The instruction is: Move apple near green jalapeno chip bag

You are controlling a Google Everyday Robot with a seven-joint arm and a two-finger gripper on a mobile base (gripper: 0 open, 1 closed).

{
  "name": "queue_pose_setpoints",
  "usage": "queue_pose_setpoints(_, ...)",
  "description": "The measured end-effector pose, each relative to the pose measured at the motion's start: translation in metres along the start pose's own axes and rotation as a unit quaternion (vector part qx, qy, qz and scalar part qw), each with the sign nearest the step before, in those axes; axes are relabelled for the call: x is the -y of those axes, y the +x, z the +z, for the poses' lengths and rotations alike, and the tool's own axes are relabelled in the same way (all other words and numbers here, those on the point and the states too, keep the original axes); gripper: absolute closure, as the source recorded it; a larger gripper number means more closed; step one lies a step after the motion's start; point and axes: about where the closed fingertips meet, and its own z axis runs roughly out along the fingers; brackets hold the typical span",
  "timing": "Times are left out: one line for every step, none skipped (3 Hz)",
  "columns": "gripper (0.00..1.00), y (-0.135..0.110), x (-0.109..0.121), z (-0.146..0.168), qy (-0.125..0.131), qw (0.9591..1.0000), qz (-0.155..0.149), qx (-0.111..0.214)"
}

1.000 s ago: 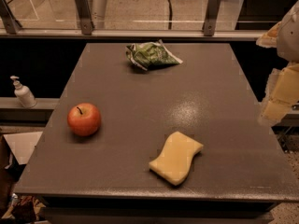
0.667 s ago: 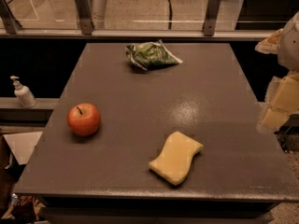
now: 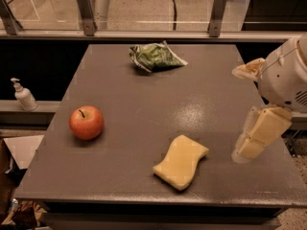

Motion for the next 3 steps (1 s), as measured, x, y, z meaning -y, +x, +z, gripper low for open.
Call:
queue_pose_setpoints(0.00,-0.030,-0.013,0.020,-0.023,0.9981,0.001,0.057)
queue_pose_setpoints(0.00,-0.068,-0.026,0.034,-0.044,0.9927,0.003,0.112)
queue_pose_setpoints(0.00,-0.107,-0.039,0.047,-0.059,0.9841,0.002,0.168)
